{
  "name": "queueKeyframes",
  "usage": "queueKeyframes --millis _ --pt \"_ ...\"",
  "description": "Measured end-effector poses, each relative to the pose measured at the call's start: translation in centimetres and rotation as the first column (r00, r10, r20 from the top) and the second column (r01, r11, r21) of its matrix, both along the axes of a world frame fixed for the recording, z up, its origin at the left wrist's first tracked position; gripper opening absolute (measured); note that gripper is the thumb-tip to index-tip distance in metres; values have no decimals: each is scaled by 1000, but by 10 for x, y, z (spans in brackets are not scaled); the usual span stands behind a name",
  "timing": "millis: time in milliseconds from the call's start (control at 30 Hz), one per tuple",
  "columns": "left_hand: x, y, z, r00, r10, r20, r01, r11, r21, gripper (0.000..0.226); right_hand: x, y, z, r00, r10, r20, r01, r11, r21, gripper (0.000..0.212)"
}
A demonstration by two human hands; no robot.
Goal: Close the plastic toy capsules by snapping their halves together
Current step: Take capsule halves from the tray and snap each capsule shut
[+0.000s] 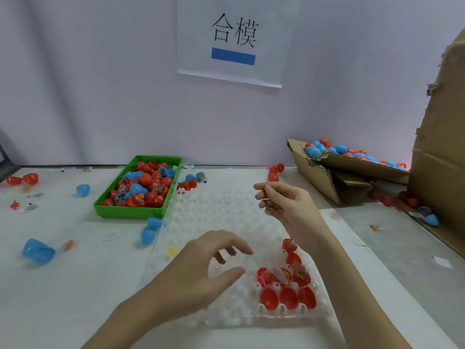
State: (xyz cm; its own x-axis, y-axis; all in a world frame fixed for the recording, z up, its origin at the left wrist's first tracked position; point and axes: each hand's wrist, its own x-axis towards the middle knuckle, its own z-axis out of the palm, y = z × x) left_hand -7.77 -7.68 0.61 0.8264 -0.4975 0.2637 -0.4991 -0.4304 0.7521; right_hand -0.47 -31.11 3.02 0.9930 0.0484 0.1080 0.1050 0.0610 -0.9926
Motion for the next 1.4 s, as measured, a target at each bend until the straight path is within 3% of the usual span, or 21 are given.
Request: queueKeyframes --millis 133,267,500,667,800,967,1100,1200,1267,1333,1400 --pt "-15 -18 -15 971 -186 148 157 969 191 44 -5 6 4 999 7 40 1 978 -208 23" --pt "-22 -29 -21 919 -198 341 59 924 377 52 -6 13 3 999 -1 53 17 956 -293 23" --pt "-25 -36 -26 860 -134 492 -3 963 268 43 -7 22 1 995 17 96 28 895 -445 25" --pt "-34 -46 -31 892 -91 443 11 984 180 40 -8 25 0 994 31 102 24 865 -501 26" --pt "-28 -40 -26 959 -4 282 12 1000 -27 42 -9 20 1 994 62 88 -4 835 -551 24" --pt "-12 -24 -11 986 139 90 -115 965 -235 42 -8 4 11 994 91 53 -41 795 -605 18" --pt "13 3 -1 963 270 -11 -256 896 -363 40 -12 11 10 981 139 132 -14 737 -676 18" --pt "32 31 3 902 431 -4 -392 817 -423 39 -19 32 5 948 286 138 -83 642 -762 13" --pt "41 42 0 873 487 -2 -442 792 -421 39 -25 49 -2 926 362 106 -105 519 -849 13" --pt "45 46 -4 881 472 -24 -436 792 -427 41 -29 62 -10 915 392 95 -77 401 -913 17" --pt "46 45 -7 908 416 -46 -393 809 -437 42 -31 69 -16 913 395 104 -46 352 -935 20"
